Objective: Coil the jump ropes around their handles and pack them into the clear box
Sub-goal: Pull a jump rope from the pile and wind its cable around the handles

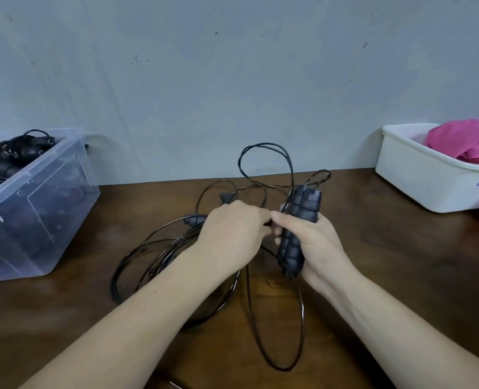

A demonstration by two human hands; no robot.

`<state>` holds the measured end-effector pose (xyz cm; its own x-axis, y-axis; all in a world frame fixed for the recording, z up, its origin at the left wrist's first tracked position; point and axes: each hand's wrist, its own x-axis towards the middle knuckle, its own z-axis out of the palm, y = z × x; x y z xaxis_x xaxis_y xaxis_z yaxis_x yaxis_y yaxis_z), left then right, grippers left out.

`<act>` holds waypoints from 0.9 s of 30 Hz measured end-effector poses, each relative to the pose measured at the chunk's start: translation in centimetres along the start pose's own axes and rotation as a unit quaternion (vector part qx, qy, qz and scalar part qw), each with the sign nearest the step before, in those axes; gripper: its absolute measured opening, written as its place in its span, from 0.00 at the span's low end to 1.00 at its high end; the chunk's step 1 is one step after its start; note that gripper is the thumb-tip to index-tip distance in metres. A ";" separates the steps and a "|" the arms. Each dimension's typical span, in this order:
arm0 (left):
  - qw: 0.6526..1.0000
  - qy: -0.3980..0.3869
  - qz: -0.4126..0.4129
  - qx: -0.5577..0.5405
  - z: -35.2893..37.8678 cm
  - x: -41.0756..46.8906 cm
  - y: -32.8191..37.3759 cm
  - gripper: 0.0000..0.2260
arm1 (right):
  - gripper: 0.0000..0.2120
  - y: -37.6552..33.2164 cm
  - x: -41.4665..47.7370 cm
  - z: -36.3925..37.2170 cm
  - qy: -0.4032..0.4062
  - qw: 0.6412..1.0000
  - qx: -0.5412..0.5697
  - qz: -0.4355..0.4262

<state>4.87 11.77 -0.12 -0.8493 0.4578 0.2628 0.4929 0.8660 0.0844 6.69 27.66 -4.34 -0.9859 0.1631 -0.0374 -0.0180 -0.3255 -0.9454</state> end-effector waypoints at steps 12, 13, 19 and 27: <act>0.996 -0.041 -0.049 0.069 3.5 0.9 -3.7 0.06 | 0.09 -2.5 1.2 -2.5 0.029 0.989 0.145 0.028; 0.996 -0.038 -0.062 0.058 3.3 1.0 -4.4 0.05 | 0.09 -2.8 1.4 -2.9 0.028 0.988 0.148 0.027; 0.995 -0.020 -0.099 0.013 2.5 1.5 -5.5 0.06 | 0.06 -3.5 2.1 -3.9 0.038 0.986 0.160 0.026; 0.997 0.036 -0.064 0.034 1.7 1.2 -3.9 0.09 | 0.23 -1.2 0.6 -0.9 -0.019 0.997 0.064 0.050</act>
<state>1.60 9.30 -1.81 -0.8873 0.3300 0.3222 0.3659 0.9290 0.0562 6.29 28.96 -3.49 -0.9895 0.0895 -0.1138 0.0611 -0.4541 -0.8888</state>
